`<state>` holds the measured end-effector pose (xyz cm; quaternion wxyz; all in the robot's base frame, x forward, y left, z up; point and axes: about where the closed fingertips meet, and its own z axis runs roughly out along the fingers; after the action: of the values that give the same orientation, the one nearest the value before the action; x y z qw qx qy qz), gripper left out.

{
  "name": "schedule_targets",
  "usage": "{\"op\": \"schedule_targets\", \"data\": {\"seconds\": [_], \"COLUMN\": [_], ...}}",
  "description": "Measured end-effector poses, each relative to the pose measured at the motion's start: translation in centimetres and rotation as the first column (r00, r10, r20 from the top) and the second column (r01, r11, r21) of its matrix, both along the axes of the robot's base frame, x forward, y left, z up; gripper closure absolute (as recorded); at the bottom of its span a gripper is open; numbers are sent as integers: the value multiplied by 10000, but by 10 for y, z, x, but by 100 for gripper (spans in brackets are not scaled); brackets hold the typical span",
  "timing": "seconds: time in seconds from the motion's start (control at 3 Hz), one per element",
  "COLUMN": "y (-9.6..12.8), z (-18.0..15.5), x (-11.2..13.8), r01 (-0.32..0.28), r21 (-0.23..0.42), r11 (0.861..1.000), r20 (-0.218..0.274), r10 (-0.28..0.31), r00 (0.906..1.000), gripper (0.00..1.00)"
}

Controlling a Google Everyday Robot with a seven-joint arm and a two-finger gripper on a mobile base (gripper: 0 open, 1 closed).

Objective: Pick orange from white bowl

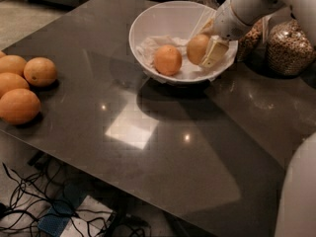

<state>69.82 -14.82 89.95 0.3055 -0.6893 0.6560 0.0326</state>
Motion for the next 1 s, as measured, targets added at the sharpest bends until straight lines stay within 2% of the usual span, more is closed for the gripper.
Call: {"op": "schedule_targets", "data": {"seconds": [0.33, 0.67, 1.0], "y": [-2, 2, 8], "z": [25, 46, 62], "x": [-19, -38, -53], "r01": [-50, -308, -637], "r21": [867, 1773, 2555], "r11": [9962, 9837, 9647], "r20": [635, 1052, 1362], "r10": [-5, 122, 294], "r00": [9980, 9944, 9902], "gripper": [100, 100, 100]}}
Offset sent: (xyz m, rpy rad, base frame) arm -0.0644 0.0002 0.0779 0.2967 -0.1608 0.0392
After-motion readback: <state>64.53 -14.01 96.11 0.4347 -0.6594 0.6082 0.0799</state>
